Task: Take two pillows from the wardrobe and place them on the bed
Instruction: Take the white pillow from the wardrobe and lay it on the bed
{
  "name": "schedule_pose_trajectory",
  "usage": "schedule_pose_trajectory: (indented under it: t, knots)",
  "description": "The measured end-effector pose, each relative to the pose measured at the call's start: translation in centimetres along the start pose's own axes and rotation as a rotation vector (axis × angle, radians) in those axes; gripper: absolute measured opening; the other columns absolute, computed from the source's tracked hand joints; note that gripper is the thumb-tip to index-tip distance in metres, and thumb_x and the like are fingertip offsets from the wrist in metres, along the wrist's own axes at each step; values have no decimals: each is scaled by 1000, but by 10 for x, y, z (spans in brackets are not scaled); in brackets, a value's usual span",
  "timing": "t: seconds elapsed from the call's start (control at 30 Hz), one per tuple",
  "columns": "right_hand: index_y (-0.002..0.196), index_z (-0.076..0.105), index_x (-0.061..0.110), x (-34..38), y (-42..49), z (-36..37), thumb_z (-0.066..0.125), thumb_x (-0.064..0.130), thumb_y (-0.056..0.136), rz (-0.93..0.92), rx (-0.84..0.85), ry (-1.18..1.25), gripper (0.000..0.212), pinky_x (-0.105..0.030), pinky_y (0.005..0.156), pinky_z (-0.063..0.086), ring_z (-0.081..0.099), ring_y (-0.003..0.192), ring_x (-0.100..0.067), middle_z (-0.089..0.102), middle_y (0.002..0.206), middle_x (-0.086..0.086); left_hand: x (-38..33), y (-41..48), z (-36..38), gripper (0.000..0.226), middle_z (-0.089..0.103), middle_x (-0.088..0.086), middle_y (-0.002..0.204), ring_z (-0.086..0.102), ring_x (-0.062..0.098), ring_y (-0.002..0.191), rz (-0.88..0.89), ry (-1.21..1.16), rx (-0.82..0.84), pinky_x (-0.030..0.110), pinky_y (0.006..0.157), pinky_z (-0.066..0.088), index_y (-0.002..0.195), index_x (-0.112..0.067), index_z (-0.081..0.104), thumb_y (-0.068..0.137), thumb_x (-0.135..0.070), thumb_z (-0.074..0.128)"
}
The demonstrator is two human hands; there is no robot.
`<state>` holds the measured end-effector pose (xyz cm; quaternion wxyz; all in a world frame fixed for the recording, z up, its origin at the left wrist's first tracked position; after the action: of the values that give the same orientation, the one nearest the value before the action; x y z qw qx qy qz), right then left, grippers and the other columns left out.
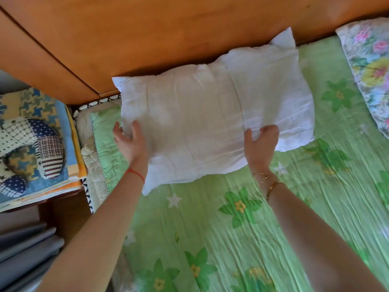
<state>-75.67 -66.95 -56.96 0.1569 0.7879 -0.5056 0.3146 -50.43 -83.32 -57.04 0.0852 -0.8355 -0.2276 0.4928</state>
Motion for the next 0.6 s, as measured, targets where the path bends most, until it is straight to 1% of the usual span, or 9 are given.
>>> schedule_pose_trajectory:
  t: [0.07,0.1,0.17,0.23,0.3,0.33,0.4,0.5,0.6]
  knots:
    - [129,35,-12,2,-21,15,66,30,91,386,9,139,64,-30,96,35,45,123,-42,44,132,-26,-11,25,2,78,47,10,152,51,30,134,-191,-39,60,41,109,43,152,-16,37,90,-58,59]
    - [136,26,-13,1,-32,23,67,36,91,535,31,154,78,-36,102,36,41,129,-43,38,139,-28,-15,34,2,80,54,8,145,55,28,128,-278,-61,94,41,108,45,148,-14,43,86,-62,63]
    - [140,17,-12,0,-50,35,69,45,87,718,47,168,93,-44,105,36,39,131,-44,33,142,-28,-22,46,-2,73,67,2,119,64,22,108,-397,-125,196,34,97,53,134,-12,59,79,-58,74]
    - [142,17,-11,-5,-62,46,69,52,84,855,38,182,100,-45,106,37,40,132,-42,35,143,-26,-24,55,-6,58,71,0,109,69,18,97,-453,-233,326,31,85,58,122,-15,66,77,-46,82]
    - [146,22,-8,-10,-66,55,65,56,86,925,80,302,98,-46,108,42,46,133,-40,41,146,-24,-23,62,-11,45,76,2,113,74,18,98,-420,-431,421,31,74,61,122,-17,69,81,-32,81]
    - [147,28,-4,-13,-66,58,64,54,87,923,107,408,91,-48,108,44,50,130,-39,46,145,-22,-23,66,-14,43,77,3,115,75,20,100,-369,-526,444,33,73,62,125,-20,69,84,-28,78]
    - [144,40,2,-18,-66,60,65,47,90,909,130,602,75,-49,105,48,56,125,-35,54,140,-17,-17,69,-21,42,74,2,123,72,22,109,-275,-605,447,41,81,62,130,-28,65,88,-26,73]
    - [140,45,7,-20,-63,56,65,34,93,877,183,820,57,-49,101,51,61,117,-29,59,134,-11,5,58,-26,48,68,1,133,67,22,118,-281,-608,388,43,88,60,140,-27,57,94,-31,68]
    - [135,50,6,-22,-52,48,63,36,94,887,156,872,53,-45,98,54,64,106,-26,62,127,-11,31,36,-29,67,61,1,141,63,24,124,-415,-598,286,48,96,56,146,-28,50,87,-49,72]
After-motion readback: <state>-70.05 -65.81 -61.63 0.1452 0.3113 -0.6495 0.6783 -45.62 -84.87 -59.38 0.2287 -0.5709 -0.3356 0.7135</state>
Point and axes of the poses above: each hand's wrist, its own y-axis towards the middle knuckle, its own z-axis out of the palm, x = y × z, the point moved 1 cm from there along y, towards the middle knuckle
